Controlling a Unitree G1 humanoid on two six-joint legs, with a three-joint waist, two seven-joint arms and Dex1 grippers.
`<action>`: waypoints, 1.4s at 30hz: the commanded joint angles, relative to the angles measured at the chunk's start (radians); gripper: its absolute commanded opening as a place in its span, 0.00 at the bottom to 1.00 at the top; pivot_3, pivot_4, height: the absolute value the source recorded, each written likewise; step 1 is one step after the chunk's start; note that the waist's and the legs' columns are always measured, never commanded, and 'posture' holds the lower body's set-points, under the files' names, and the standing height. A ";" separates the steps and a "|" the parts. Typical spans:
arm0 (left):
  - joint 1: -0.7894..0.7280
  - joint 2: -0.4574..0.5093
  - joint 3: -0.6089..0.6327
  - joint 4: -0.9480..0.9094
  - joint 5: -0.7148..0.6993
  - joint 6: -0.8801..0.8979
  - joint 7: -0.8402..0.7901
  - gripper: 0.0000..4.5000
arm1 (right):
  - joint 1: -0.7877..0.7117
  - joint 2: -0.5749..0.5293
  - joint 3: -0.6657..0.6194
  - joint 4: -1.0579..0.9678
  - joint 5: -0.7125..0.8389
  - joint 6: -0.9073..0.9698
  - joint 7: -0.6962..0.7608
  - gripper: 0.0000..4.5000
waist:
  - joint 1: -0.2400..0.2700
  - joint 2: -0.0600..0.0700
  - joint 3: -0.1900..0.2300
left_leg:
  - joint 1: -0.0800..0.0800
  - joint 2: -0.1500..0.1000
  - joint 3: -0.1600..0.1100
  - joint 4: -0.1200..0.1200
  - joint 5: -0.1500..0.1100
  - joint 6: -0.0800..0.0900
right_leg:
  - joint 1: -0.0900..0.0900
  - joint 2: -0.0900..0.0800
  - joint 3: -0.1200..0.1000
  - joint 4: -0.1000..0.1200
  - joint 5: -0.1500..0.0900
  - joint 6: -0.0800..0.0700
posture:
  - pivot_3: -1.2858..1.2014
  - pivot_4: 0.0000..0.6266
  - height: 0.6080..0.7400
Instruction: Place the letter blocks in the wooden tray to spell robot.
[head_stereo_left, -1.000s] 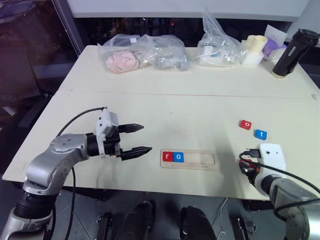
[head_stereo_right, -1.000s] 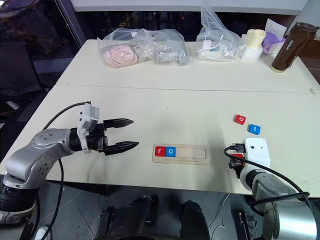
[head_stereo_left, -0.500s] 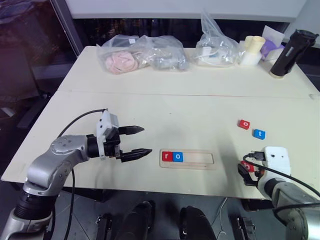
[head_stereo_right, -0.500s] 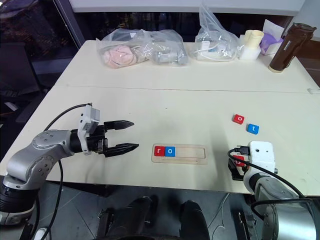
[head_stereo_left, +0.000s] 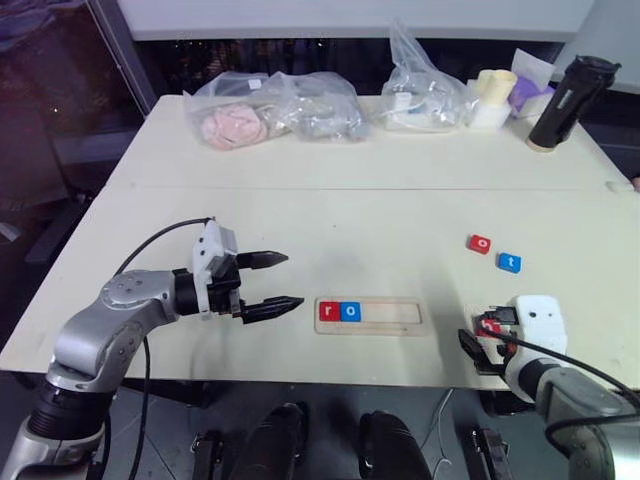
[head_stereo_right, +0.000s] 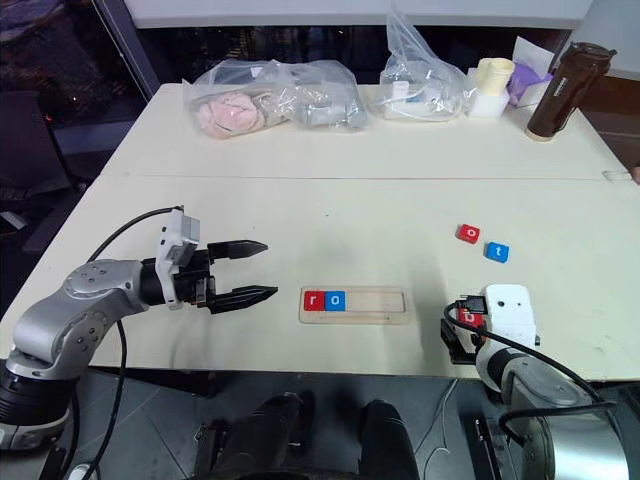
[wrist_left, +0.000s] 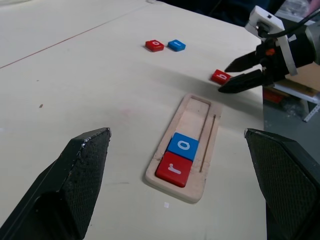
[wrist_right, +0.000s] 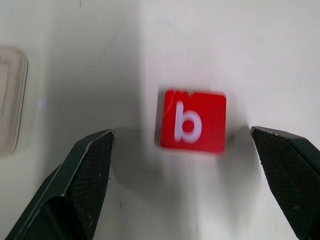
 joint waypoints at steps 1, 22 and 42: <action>-0.002 0.008 0.023 -0.026 -0.011 -0.012 -0.006 1.00 | 0.023 -0.006 -0.007 -0.036 0.007 -0.034 0.011 0.99 | 0.000 0.000 0.000 | 0.000 0.000 0.000 0.000 0.000 0.000 | 0.000 0.000 0.000 0.000 0.000 0.000 | 0.52 0.24 0.92; -0.009 0.001 0.013 -0.022 -0.011 -0.012 -0.010 1.00 | 0.057 -0.129 0.014 -0.035 0.015 -0.109 0.072 0.99 | -0.026 -0.009 -0.004 | 0.000 0.078 0.109 0.004 -0.008 0.005 | -0.004 0.004 -0.004 -0.019 0.023 -0.012 | 0.52 0.24 0.88; 0.020 -0.009 0.003 -0.001 0.011 -0.061 -0.048 1.00 | 0.011 -0.534 0.007 0.153 0.095 -0.452 0.405 0.99 | -0.023 -0.011 -0.003 | 0.000 0.078 0.106 0.007 -0.008 0.006 | -0.002 0.004 -0.007 -0.020 0.023 -0.012 | 0.52 0.24 0.88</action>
